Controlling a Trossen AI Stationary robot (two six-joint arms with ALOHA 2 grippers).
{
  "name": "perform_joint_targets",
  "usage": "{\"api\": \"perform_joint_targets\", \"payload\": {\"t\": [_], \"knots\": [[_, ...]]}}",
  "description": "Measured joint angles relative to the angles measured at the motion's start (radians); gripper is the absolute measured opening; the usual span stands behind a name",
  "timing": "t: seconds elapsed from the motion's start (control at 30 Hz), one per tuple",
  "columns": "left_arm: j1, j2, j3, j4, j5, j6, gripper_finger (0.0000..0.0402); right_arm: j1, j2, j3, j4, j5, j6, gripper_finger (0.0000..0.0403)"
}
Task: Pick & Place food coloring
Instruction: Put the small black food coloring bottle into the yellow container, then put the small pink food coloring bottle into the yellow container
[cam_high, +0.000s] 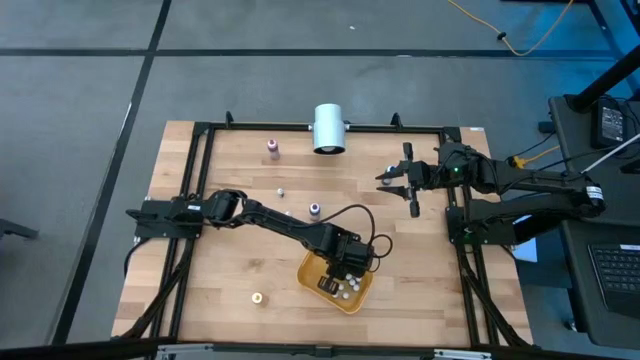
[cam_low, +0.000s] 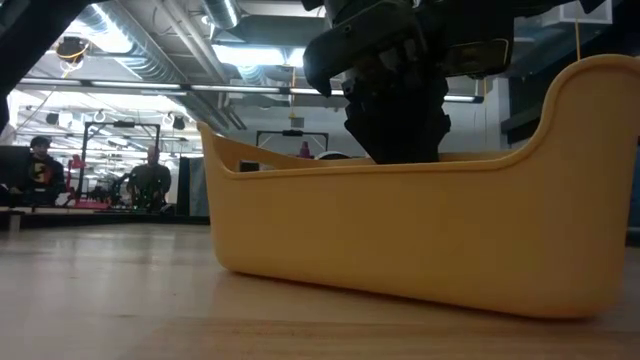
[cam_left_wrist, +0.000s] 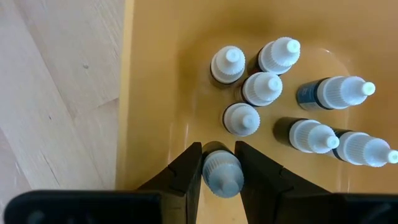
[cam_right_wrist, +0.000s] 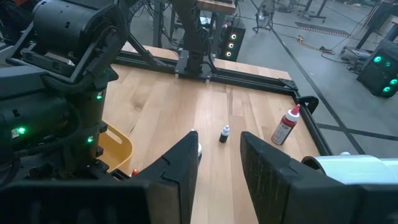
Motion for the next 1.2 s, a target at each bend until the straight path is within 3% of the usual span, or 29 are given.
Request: {"api": "perform_joint_targets", "payload": {"t": [0.8, 1.2], "knots": [[0.0, -0.01, -0.001, 0.001, -0.014, -0.004, 0.0134, 0.0, 0.0, 0.0, 0.0, 0.0, 0.0, 0.0123], [-0.002, -0.138, -0.006, -0.145, -0.023, -0.093, 0.0136, 0.0, 0.0, 0.0, -0.005, 0.0, 0.0, 0.0123]]}}
